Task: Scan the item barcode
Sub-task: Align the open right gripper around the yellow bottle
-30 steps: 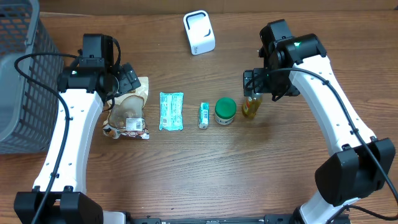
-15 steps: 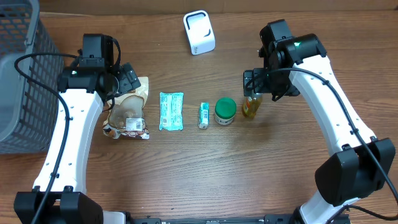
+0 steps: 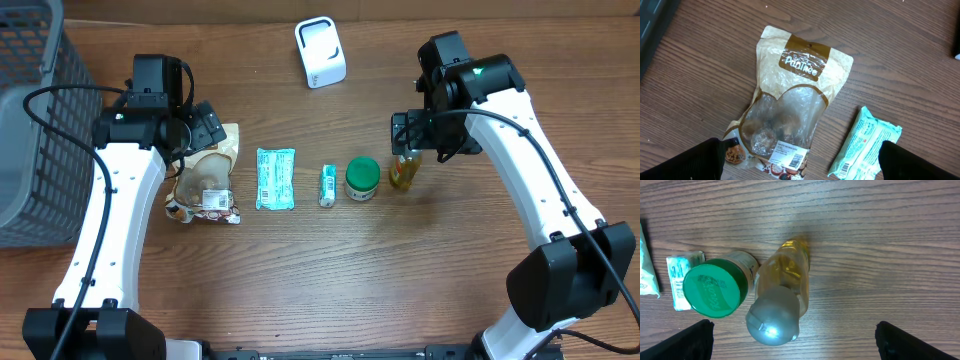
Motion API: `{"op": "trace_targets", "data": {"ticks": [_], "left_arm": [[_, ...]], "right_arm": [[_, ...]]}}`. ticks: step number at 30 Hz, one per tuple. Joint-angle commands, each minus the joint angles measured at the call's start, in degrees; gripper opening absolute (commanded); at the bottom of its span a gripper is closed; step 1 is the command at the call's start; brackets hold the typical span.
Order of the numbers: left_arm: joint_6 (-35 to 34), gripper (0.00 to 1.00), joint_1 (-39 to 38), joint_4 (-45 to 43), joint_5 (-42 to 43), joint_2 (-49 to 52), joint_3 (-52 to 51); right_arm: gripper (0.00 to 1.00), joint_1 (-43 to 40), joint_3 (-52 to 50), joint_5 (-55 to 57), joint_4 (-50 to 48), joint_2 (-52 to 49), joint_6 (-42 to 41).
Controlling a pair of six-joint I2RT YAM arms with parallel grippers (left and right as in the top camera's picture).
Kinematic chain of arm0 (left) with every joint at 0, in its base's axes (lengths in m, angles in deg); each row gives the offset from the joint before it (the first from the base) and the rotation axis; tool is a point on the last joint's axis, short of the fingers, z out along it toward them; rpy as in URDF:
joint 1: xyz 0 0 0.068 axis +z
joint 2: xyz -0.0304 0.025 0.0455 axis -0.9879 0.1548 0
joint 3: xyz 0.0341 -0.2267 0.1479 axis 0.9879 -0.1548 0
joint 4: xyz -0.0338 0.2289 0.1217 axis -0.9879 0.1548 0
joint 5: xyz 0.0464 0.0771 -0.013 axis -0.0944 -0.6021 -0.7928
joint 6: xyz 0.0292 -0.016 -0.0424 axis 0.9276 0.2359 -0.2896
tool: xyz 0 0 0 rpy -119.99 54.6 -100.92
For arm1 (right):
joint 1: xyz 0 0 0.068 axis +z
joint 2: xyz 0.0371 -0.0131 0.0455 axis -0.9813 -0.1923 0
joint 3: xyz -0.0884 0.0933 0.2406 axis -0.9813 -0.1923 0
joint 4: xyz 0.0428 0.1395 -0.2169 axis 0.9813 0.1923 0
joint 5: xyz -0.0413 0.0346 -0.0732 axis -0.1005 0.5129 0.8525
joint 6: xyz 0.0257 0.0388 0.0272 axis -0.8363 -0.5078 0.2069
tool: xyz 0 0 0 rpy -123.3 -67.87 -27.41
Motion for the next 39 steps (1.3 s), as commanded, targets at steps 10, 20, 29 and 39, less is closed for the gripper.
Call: {"op": "trace_targets", "data": {"ticks": [10,20,29,39], "left_arm": [[0.39,1.0,0.2,0.0,0.46,0.15,0.55],[0.39,1.0,0.2,0.0,0.46,0.15,0.55],[0.39,1.0,0.2,0.0,0.46,0.15,0.55],[0.39,0.99,0.2,0.0,0.46,0.15,0.55]], "right_arm": [[1.0,-0.17,-0.2,0.57,-0.17,0.0,-0.37],[1.0,-0.17,-0.2,0.55,0.04,0.0,-0.37],[1.0,-0.17,-0.2,0.57,0.2,0.0,-0.37],[1.0,-0.17,-0.2,0.59,-0.15,-0.02,-2.99]]}}
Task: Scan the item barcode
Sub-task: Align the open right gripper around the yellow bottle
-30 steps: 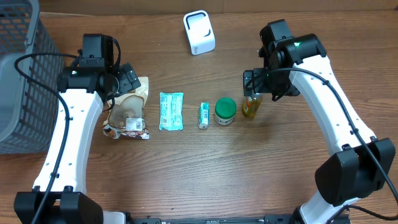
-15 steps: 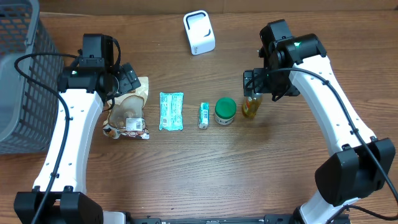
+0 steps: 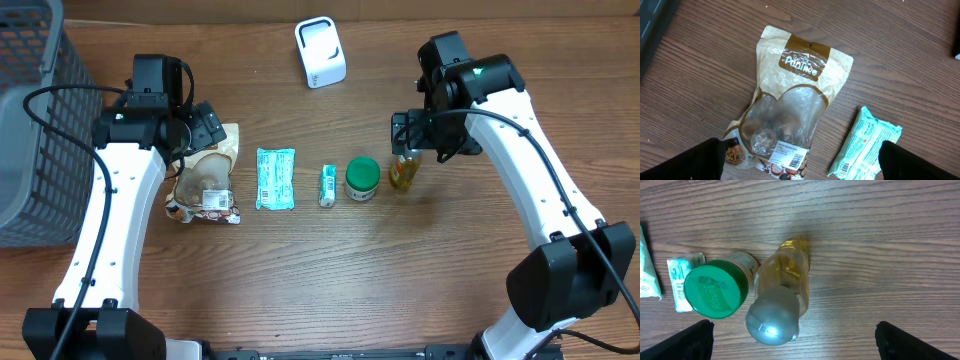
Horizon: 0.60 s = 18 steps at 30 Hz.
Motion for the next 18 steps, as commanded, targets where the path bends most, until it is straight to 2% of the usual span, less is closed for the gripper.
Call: {"op": "trace_targets", "data": {"ticks": [1,18], "left_arm": [[0.39,0.99,0.2,0.0,0.46,0.15,0.55],[0.39,0.99,0.2,0.0,0.46,0.15,0.55]], "right_arm": [[1.0,-0.15,-0.2,0.55,-0.39,-0.09,-2.23],[1.0,-0.04,-0.22,0.55,-2.27,-1.95,-3.04]]}}
